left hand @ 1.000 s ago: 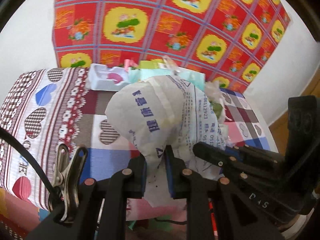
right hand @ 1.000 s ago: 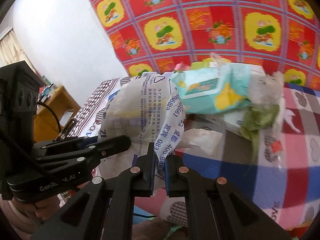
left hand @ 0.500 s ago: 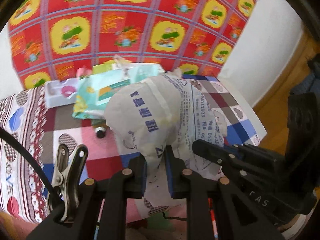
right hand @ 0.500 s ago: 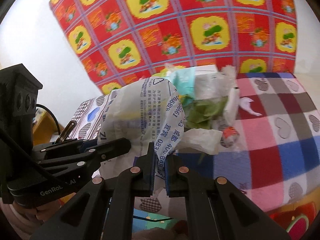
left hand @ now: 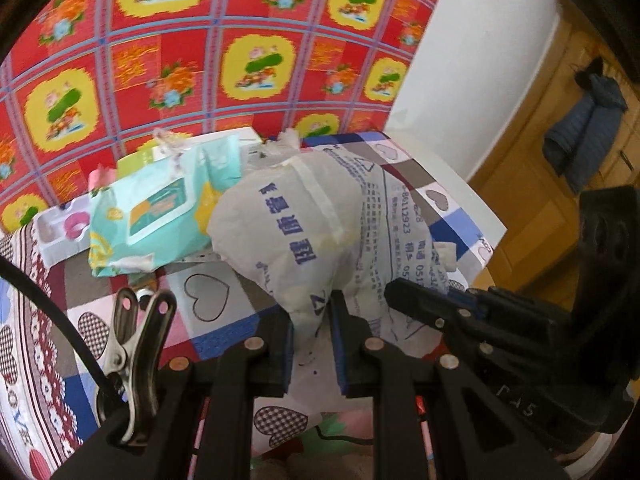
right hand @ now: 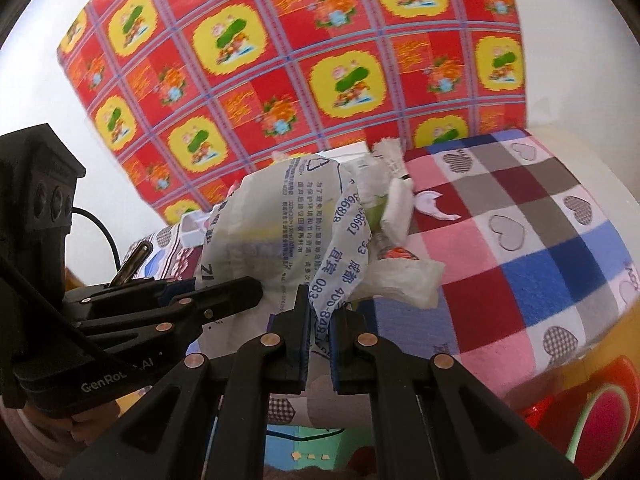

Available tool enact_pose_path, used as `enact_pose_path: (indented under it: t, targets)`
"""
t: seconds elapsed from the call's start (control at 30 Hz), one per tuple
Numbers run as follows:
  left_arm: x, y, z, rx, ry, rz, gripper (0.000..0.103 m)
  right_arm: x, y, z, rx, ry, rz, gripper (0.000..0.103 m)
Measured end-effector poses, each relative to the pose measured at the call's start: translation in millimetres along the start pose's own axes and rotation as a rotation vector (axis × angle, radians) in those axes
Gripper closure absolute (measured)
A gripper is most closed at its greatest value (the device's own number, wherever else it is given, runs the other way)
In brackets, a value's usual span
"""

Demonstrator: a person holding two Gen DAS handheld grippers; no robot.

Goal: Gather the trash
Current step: 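Lift the paper bag with both tools and carry it toward the red bucket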

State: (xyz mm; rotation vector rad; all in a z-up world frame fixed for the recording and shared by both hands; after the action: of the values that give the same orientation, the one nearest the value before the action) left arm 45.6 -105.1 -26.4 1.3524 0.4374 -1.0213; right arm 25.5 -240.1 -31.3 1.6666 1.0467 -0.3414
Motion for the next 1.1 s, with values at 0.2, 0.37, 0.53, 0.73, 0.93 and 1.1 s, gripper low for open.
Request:
enact_pose_path:
  t: [0.2,0.37,0.53,0.73,0.93,1.1]
  targets:
    - [5.3,3.9,15.0,0.060,-0.037,-0.013,0.087,-13.4,-5.3,11.9,0.062,-0.057,0.031,0.094]
    - [12.5,3.5,32.4,0.109,-0.088,-0.033,0.087,-26.8,-14.0,26.6,0.108,-0.114,0.051,0.094]
    - [19.5,-1.0,54.4,0.172,-0.135,-0.049,0.087,-43.1,-27.4,40.5,0.169,-0.176,0.077,0.094]
    - [25.2,-6.0,79.1,0.232,-0.189,-0.065,0.087,-61.4,-40.6,51.5,0.216,-0.234,0.108,0.094]
    - [21.2,-12.0,101.3,0.302,-0.219,-0.064,0.087,-77.5,-52.2,61.6,0.265,-0.269,0.141,0.094]
    - [21.7,-17.6,117.1,0.340,-0.242,-0.083,0.087,-89.4,-63.0,70.7,0.309,-0.302,0.154,0.094]
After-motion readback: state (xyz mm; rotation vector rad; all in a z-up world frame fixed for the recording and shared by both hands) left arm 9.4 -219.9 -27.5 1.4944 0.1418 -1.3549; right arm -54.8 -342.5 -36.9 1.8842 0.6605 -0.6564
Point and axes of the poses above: each gripper's, at about its wrist camera, not at the fingertips, and x roughly the way its jaws point, z to its right, y to its top, the point moved 3 cm from there along x, roughly the way its jaws point, and after that the axes turned 1 degree about -x, right-handed, at the moved point
